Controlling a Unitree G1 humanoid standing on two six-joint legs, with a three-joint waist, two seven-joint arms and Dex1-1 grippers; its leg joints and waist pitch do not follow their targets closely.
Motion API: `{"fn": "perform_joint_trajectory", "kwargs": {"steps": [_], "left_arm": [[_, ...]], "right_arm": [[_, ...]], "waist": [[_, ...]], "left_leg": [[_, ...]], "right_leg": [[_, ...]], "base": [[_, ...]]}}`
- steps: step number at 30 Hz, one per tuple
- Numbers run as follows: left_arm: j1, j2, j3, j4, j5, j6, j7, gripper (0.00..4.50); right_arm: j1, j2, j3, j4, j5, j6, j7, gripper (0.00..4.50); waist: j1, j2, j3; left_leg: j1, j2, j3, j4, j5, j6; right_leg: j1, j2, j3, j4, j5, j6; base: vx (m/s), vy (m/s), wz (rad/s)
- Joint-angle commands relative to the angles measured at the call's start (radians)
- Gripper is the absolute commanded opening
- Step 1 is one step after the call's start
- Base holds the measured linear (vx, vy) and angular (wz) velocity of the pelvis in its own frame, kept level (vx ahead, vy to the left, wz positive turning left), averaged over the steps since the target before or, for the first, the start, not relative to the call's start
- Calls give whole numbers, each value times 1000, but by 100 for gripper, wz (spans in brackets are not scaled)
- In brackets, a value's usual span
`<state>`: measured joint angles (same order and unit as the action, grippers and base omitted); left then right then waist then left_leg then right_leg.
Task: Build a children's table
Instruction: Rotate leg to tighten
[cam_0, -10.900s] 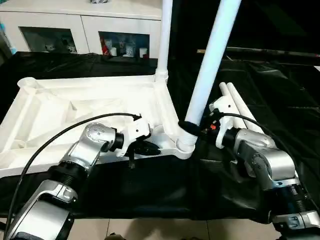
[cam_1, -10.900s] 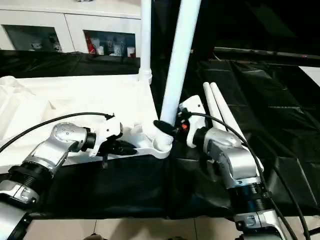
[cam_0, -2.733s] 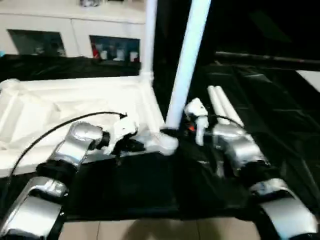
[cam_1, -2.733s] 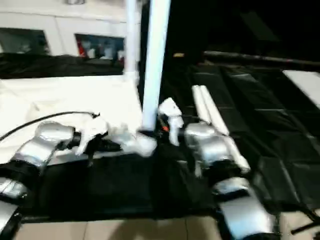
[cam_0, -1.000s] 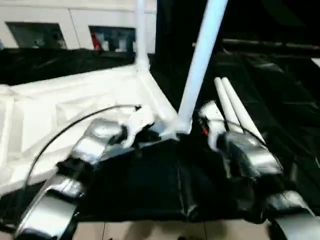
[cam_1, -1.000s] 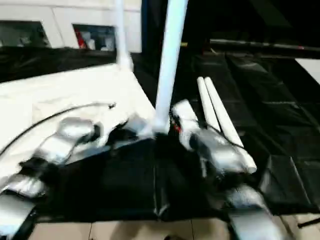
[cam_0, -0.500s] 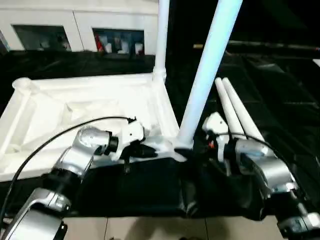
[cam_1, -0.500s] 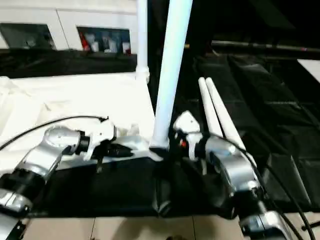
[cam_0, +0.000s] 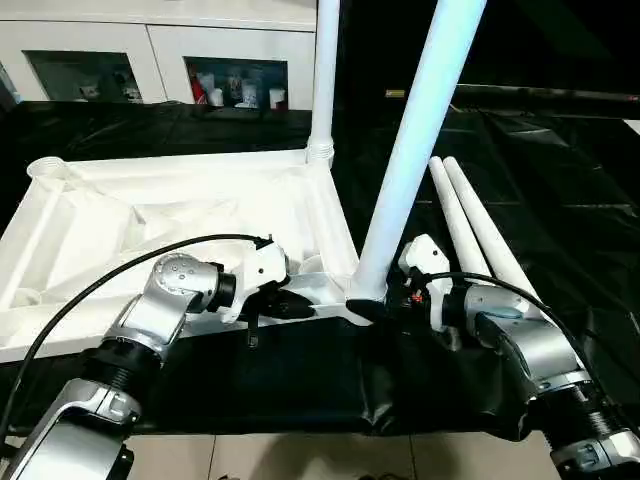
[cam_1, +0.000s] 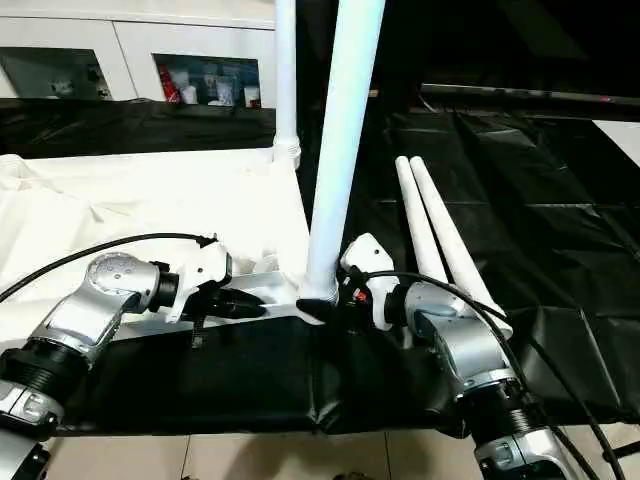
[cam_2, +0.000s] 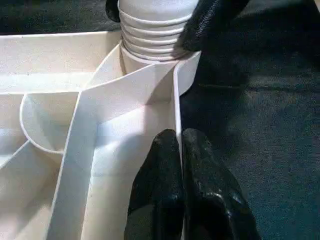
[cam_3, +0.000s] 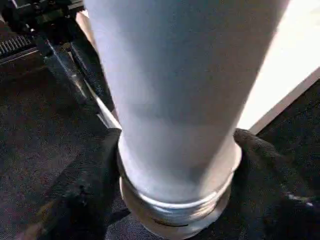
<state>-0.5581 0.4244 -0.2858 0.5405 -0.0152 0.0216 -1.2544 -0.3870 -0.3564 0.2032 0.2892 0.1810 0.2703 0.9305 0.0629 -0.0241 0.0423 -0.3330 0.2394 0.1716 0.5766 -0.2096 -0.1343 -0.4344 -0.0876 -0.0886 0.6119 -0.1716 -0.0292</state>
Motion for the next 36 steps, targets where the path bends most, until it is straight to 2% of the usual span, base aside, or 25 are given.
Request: {"fn": "perform_joint_trajectory", "kwargs": {"steps": [1,7,10,11,13,14,15,16,17,19,20,21,22,23,25,26,27,29,31,32,33,34,36], "left_arm": [[7,-9,4,-29,-33,-12,-22,0],[12,-17,4,-24,-28,-7,-6,0],[0,-45,7,5,-2,12,72,0],[-22,-80,13,43,27,33,164,0],[-32,-98,17,58,36,45,203,0],[-57,-149,20,90,48,73,280,0],[-57,-149,20,90,48,73,280,0],[-65,-166,20,100,53,79,303,0],[-87,-220,30,129,47,101,362,0],[-98,-245,33,142,45,111,387,0],[-114,-282,22,163,58,116,424,0],[-117,-290,16,168,65,115,433,0],[-118,-292,14,170,68,113,436,0],[-124,-301,6,179,81,105,444,0],[-127,-303,9,187,86,101,448,0],[-126,-299,10,188,86,98,444,0],[-124,-293,12,187,87,96,438,0],[-121,-284,13,187,90,88,429,0],[-119,-273,15,187,89,82,416,0],[-111,-256,16,180,83,65,387,0],[-102,-239,19,170,71,51,351,0],[-95,-227,21,163,63,48,327,0],[-76,-197,25,140,39,23,258,0]], "right_arm": [[5,4,2,11,-8,-7,1,296],[16,25,-3,47,-27,-12,-56,280],[9,73,-35,104,-40,-4,-173,279],[-1,124,-64,155,-49,10,-286,279],[-6,146,-75,177,-54,16,-336,278],[-27,198,-89,239,-82,24,-470,278],[-27,198,-89,239,-82,24,-470,278],[-36,214,-93,260,-92,25,-514,278],[-65,260,-113,311,-93,18,-604,278],[-83,281,-121,334,-89,14,-635,278],[-120,319,-123,378,-92,-11,-681,278],[-130,328,-121,389,-96,-21,-692,278],[-134,331,-119,394,-99,-26,-696,278],[-155,344,-110,420,-118,-51,-711,278],[-168,355,-117,440,-118,-80,-707,278],[-172,360,-131,440,-99,-84,-687,333],[-173,362,-140,435,-85,-89,-672,347],[-174,360,-144,430,-78,-96,-653,352],[-174,352,-136,426,-79,-105,-626,384],[-167,333,-117,408,-85,-111,-580,392],[-158,310,-98,386,-92,-116,-537,392],[-150,292,-88,369,-94,-118,-502,392],[-126,247,-70,318,-88,-112,-422,392]], "waist": [[3,-6,-65],[2,-6,-64],[-2,-6,-60],[-6,-7,-58],[-6,-6,-56],[-7,-6,-54],[-8,-5,-54],[-8,-5,-53],[-10,0,-49],[-16,-2,-44],[-17,-4,-47],[-17,-4,-47],[-20,-7,-49],[-18,-2,-52],[-20,-4,-53],[-21,-4,-53],[-22,-5,-53],[-20,-3,-55],[-19,-3,-57],[-19,-4,-56],[-19,-11,-58],[-13,-5,-60],[-15,-10,-59]], "left_leg": [[-17,-20,19,-51,-62,76],[-18,-19,19,-51,-69,70],[-17,-19,18,-53,-102,58],[-16,-20,18,-54,-127,40],[-14,-20,17,-55,-142,25],[-10,-21,18,-56,-156,15],[-9,-22,17,-57,-170,6],[-10,-23,15,-58,-179,5],[-4,-23,15,-59,-221,5],[2,-27,15,-58,-263,5],[1,-33,9,-57,-282,9],[1,-33,9,-57,-282,9],[-3,-34,8,-56,-273,12],[-2,-33,7,-58,-267,16],[-9,-32,6,-60,-253,23],[-8,-30,7,-60,-254,29],[-10,-31,7,-61,-252,33],[-11,-28,7,-62,-239,38],[-11,-26,9,-61,-221,40],[-11,-26,9,-61,-221,44],[-17,-25,10,-61,-207,52],[-18,-22,8,-61,-185,58],[-21,-22,11,-60,-166,64]], "right_leg": [[87,-33,48,-52,-62,-206],[86,-34,48,-52,-82,-202],[83,-34,48,-59,-140,-187],[79,-34,47,-67,-207,-168],[77,-35,45,-72,-270,-148],[72,-33,45,-79,-319,-130],[71,-34,44,-85,-357,-118],[71,-35,43,-87,-379,-108],[63,-36,41,-100,-450,-80],[55,-35,36,-110,-521,-64],[59,-38,30,-119,-589,-27],[59,-38,30,-119,-589,-27],[60,-35,28,-121,-587,-12],[59,-37,29,-120,-569,-12],[63,-35,30,-116,-529,-22],[61,-36,31,-114,-509,-32],[64,-34,31,-111,-496,-40],[65,-35,33,-107,-468,-53],[65,-36,36,-102,-422,-76],[66,-34,36,-100,-407,-87],[72,-35,37,-96,-386,-93],[75,-39,38,-90,-351,-104],[77,-37,40,-86,-310,-120]], "base": [[0,0,0],[0,0,0],[0,0,0],[0,0,0],[0,0,0],[0,0,0],[0,0,0],[0,0,0],[0,0,0],[0,0,0],[0,0,0],[0,0,0],[0,0,0],[0,0,0],[0,0,0],[0,0,0],[0,0,0],[0,0,0],[0,0,0],[0,0,0],[0,0,0],[0,0,0],[0,0,0]]}}
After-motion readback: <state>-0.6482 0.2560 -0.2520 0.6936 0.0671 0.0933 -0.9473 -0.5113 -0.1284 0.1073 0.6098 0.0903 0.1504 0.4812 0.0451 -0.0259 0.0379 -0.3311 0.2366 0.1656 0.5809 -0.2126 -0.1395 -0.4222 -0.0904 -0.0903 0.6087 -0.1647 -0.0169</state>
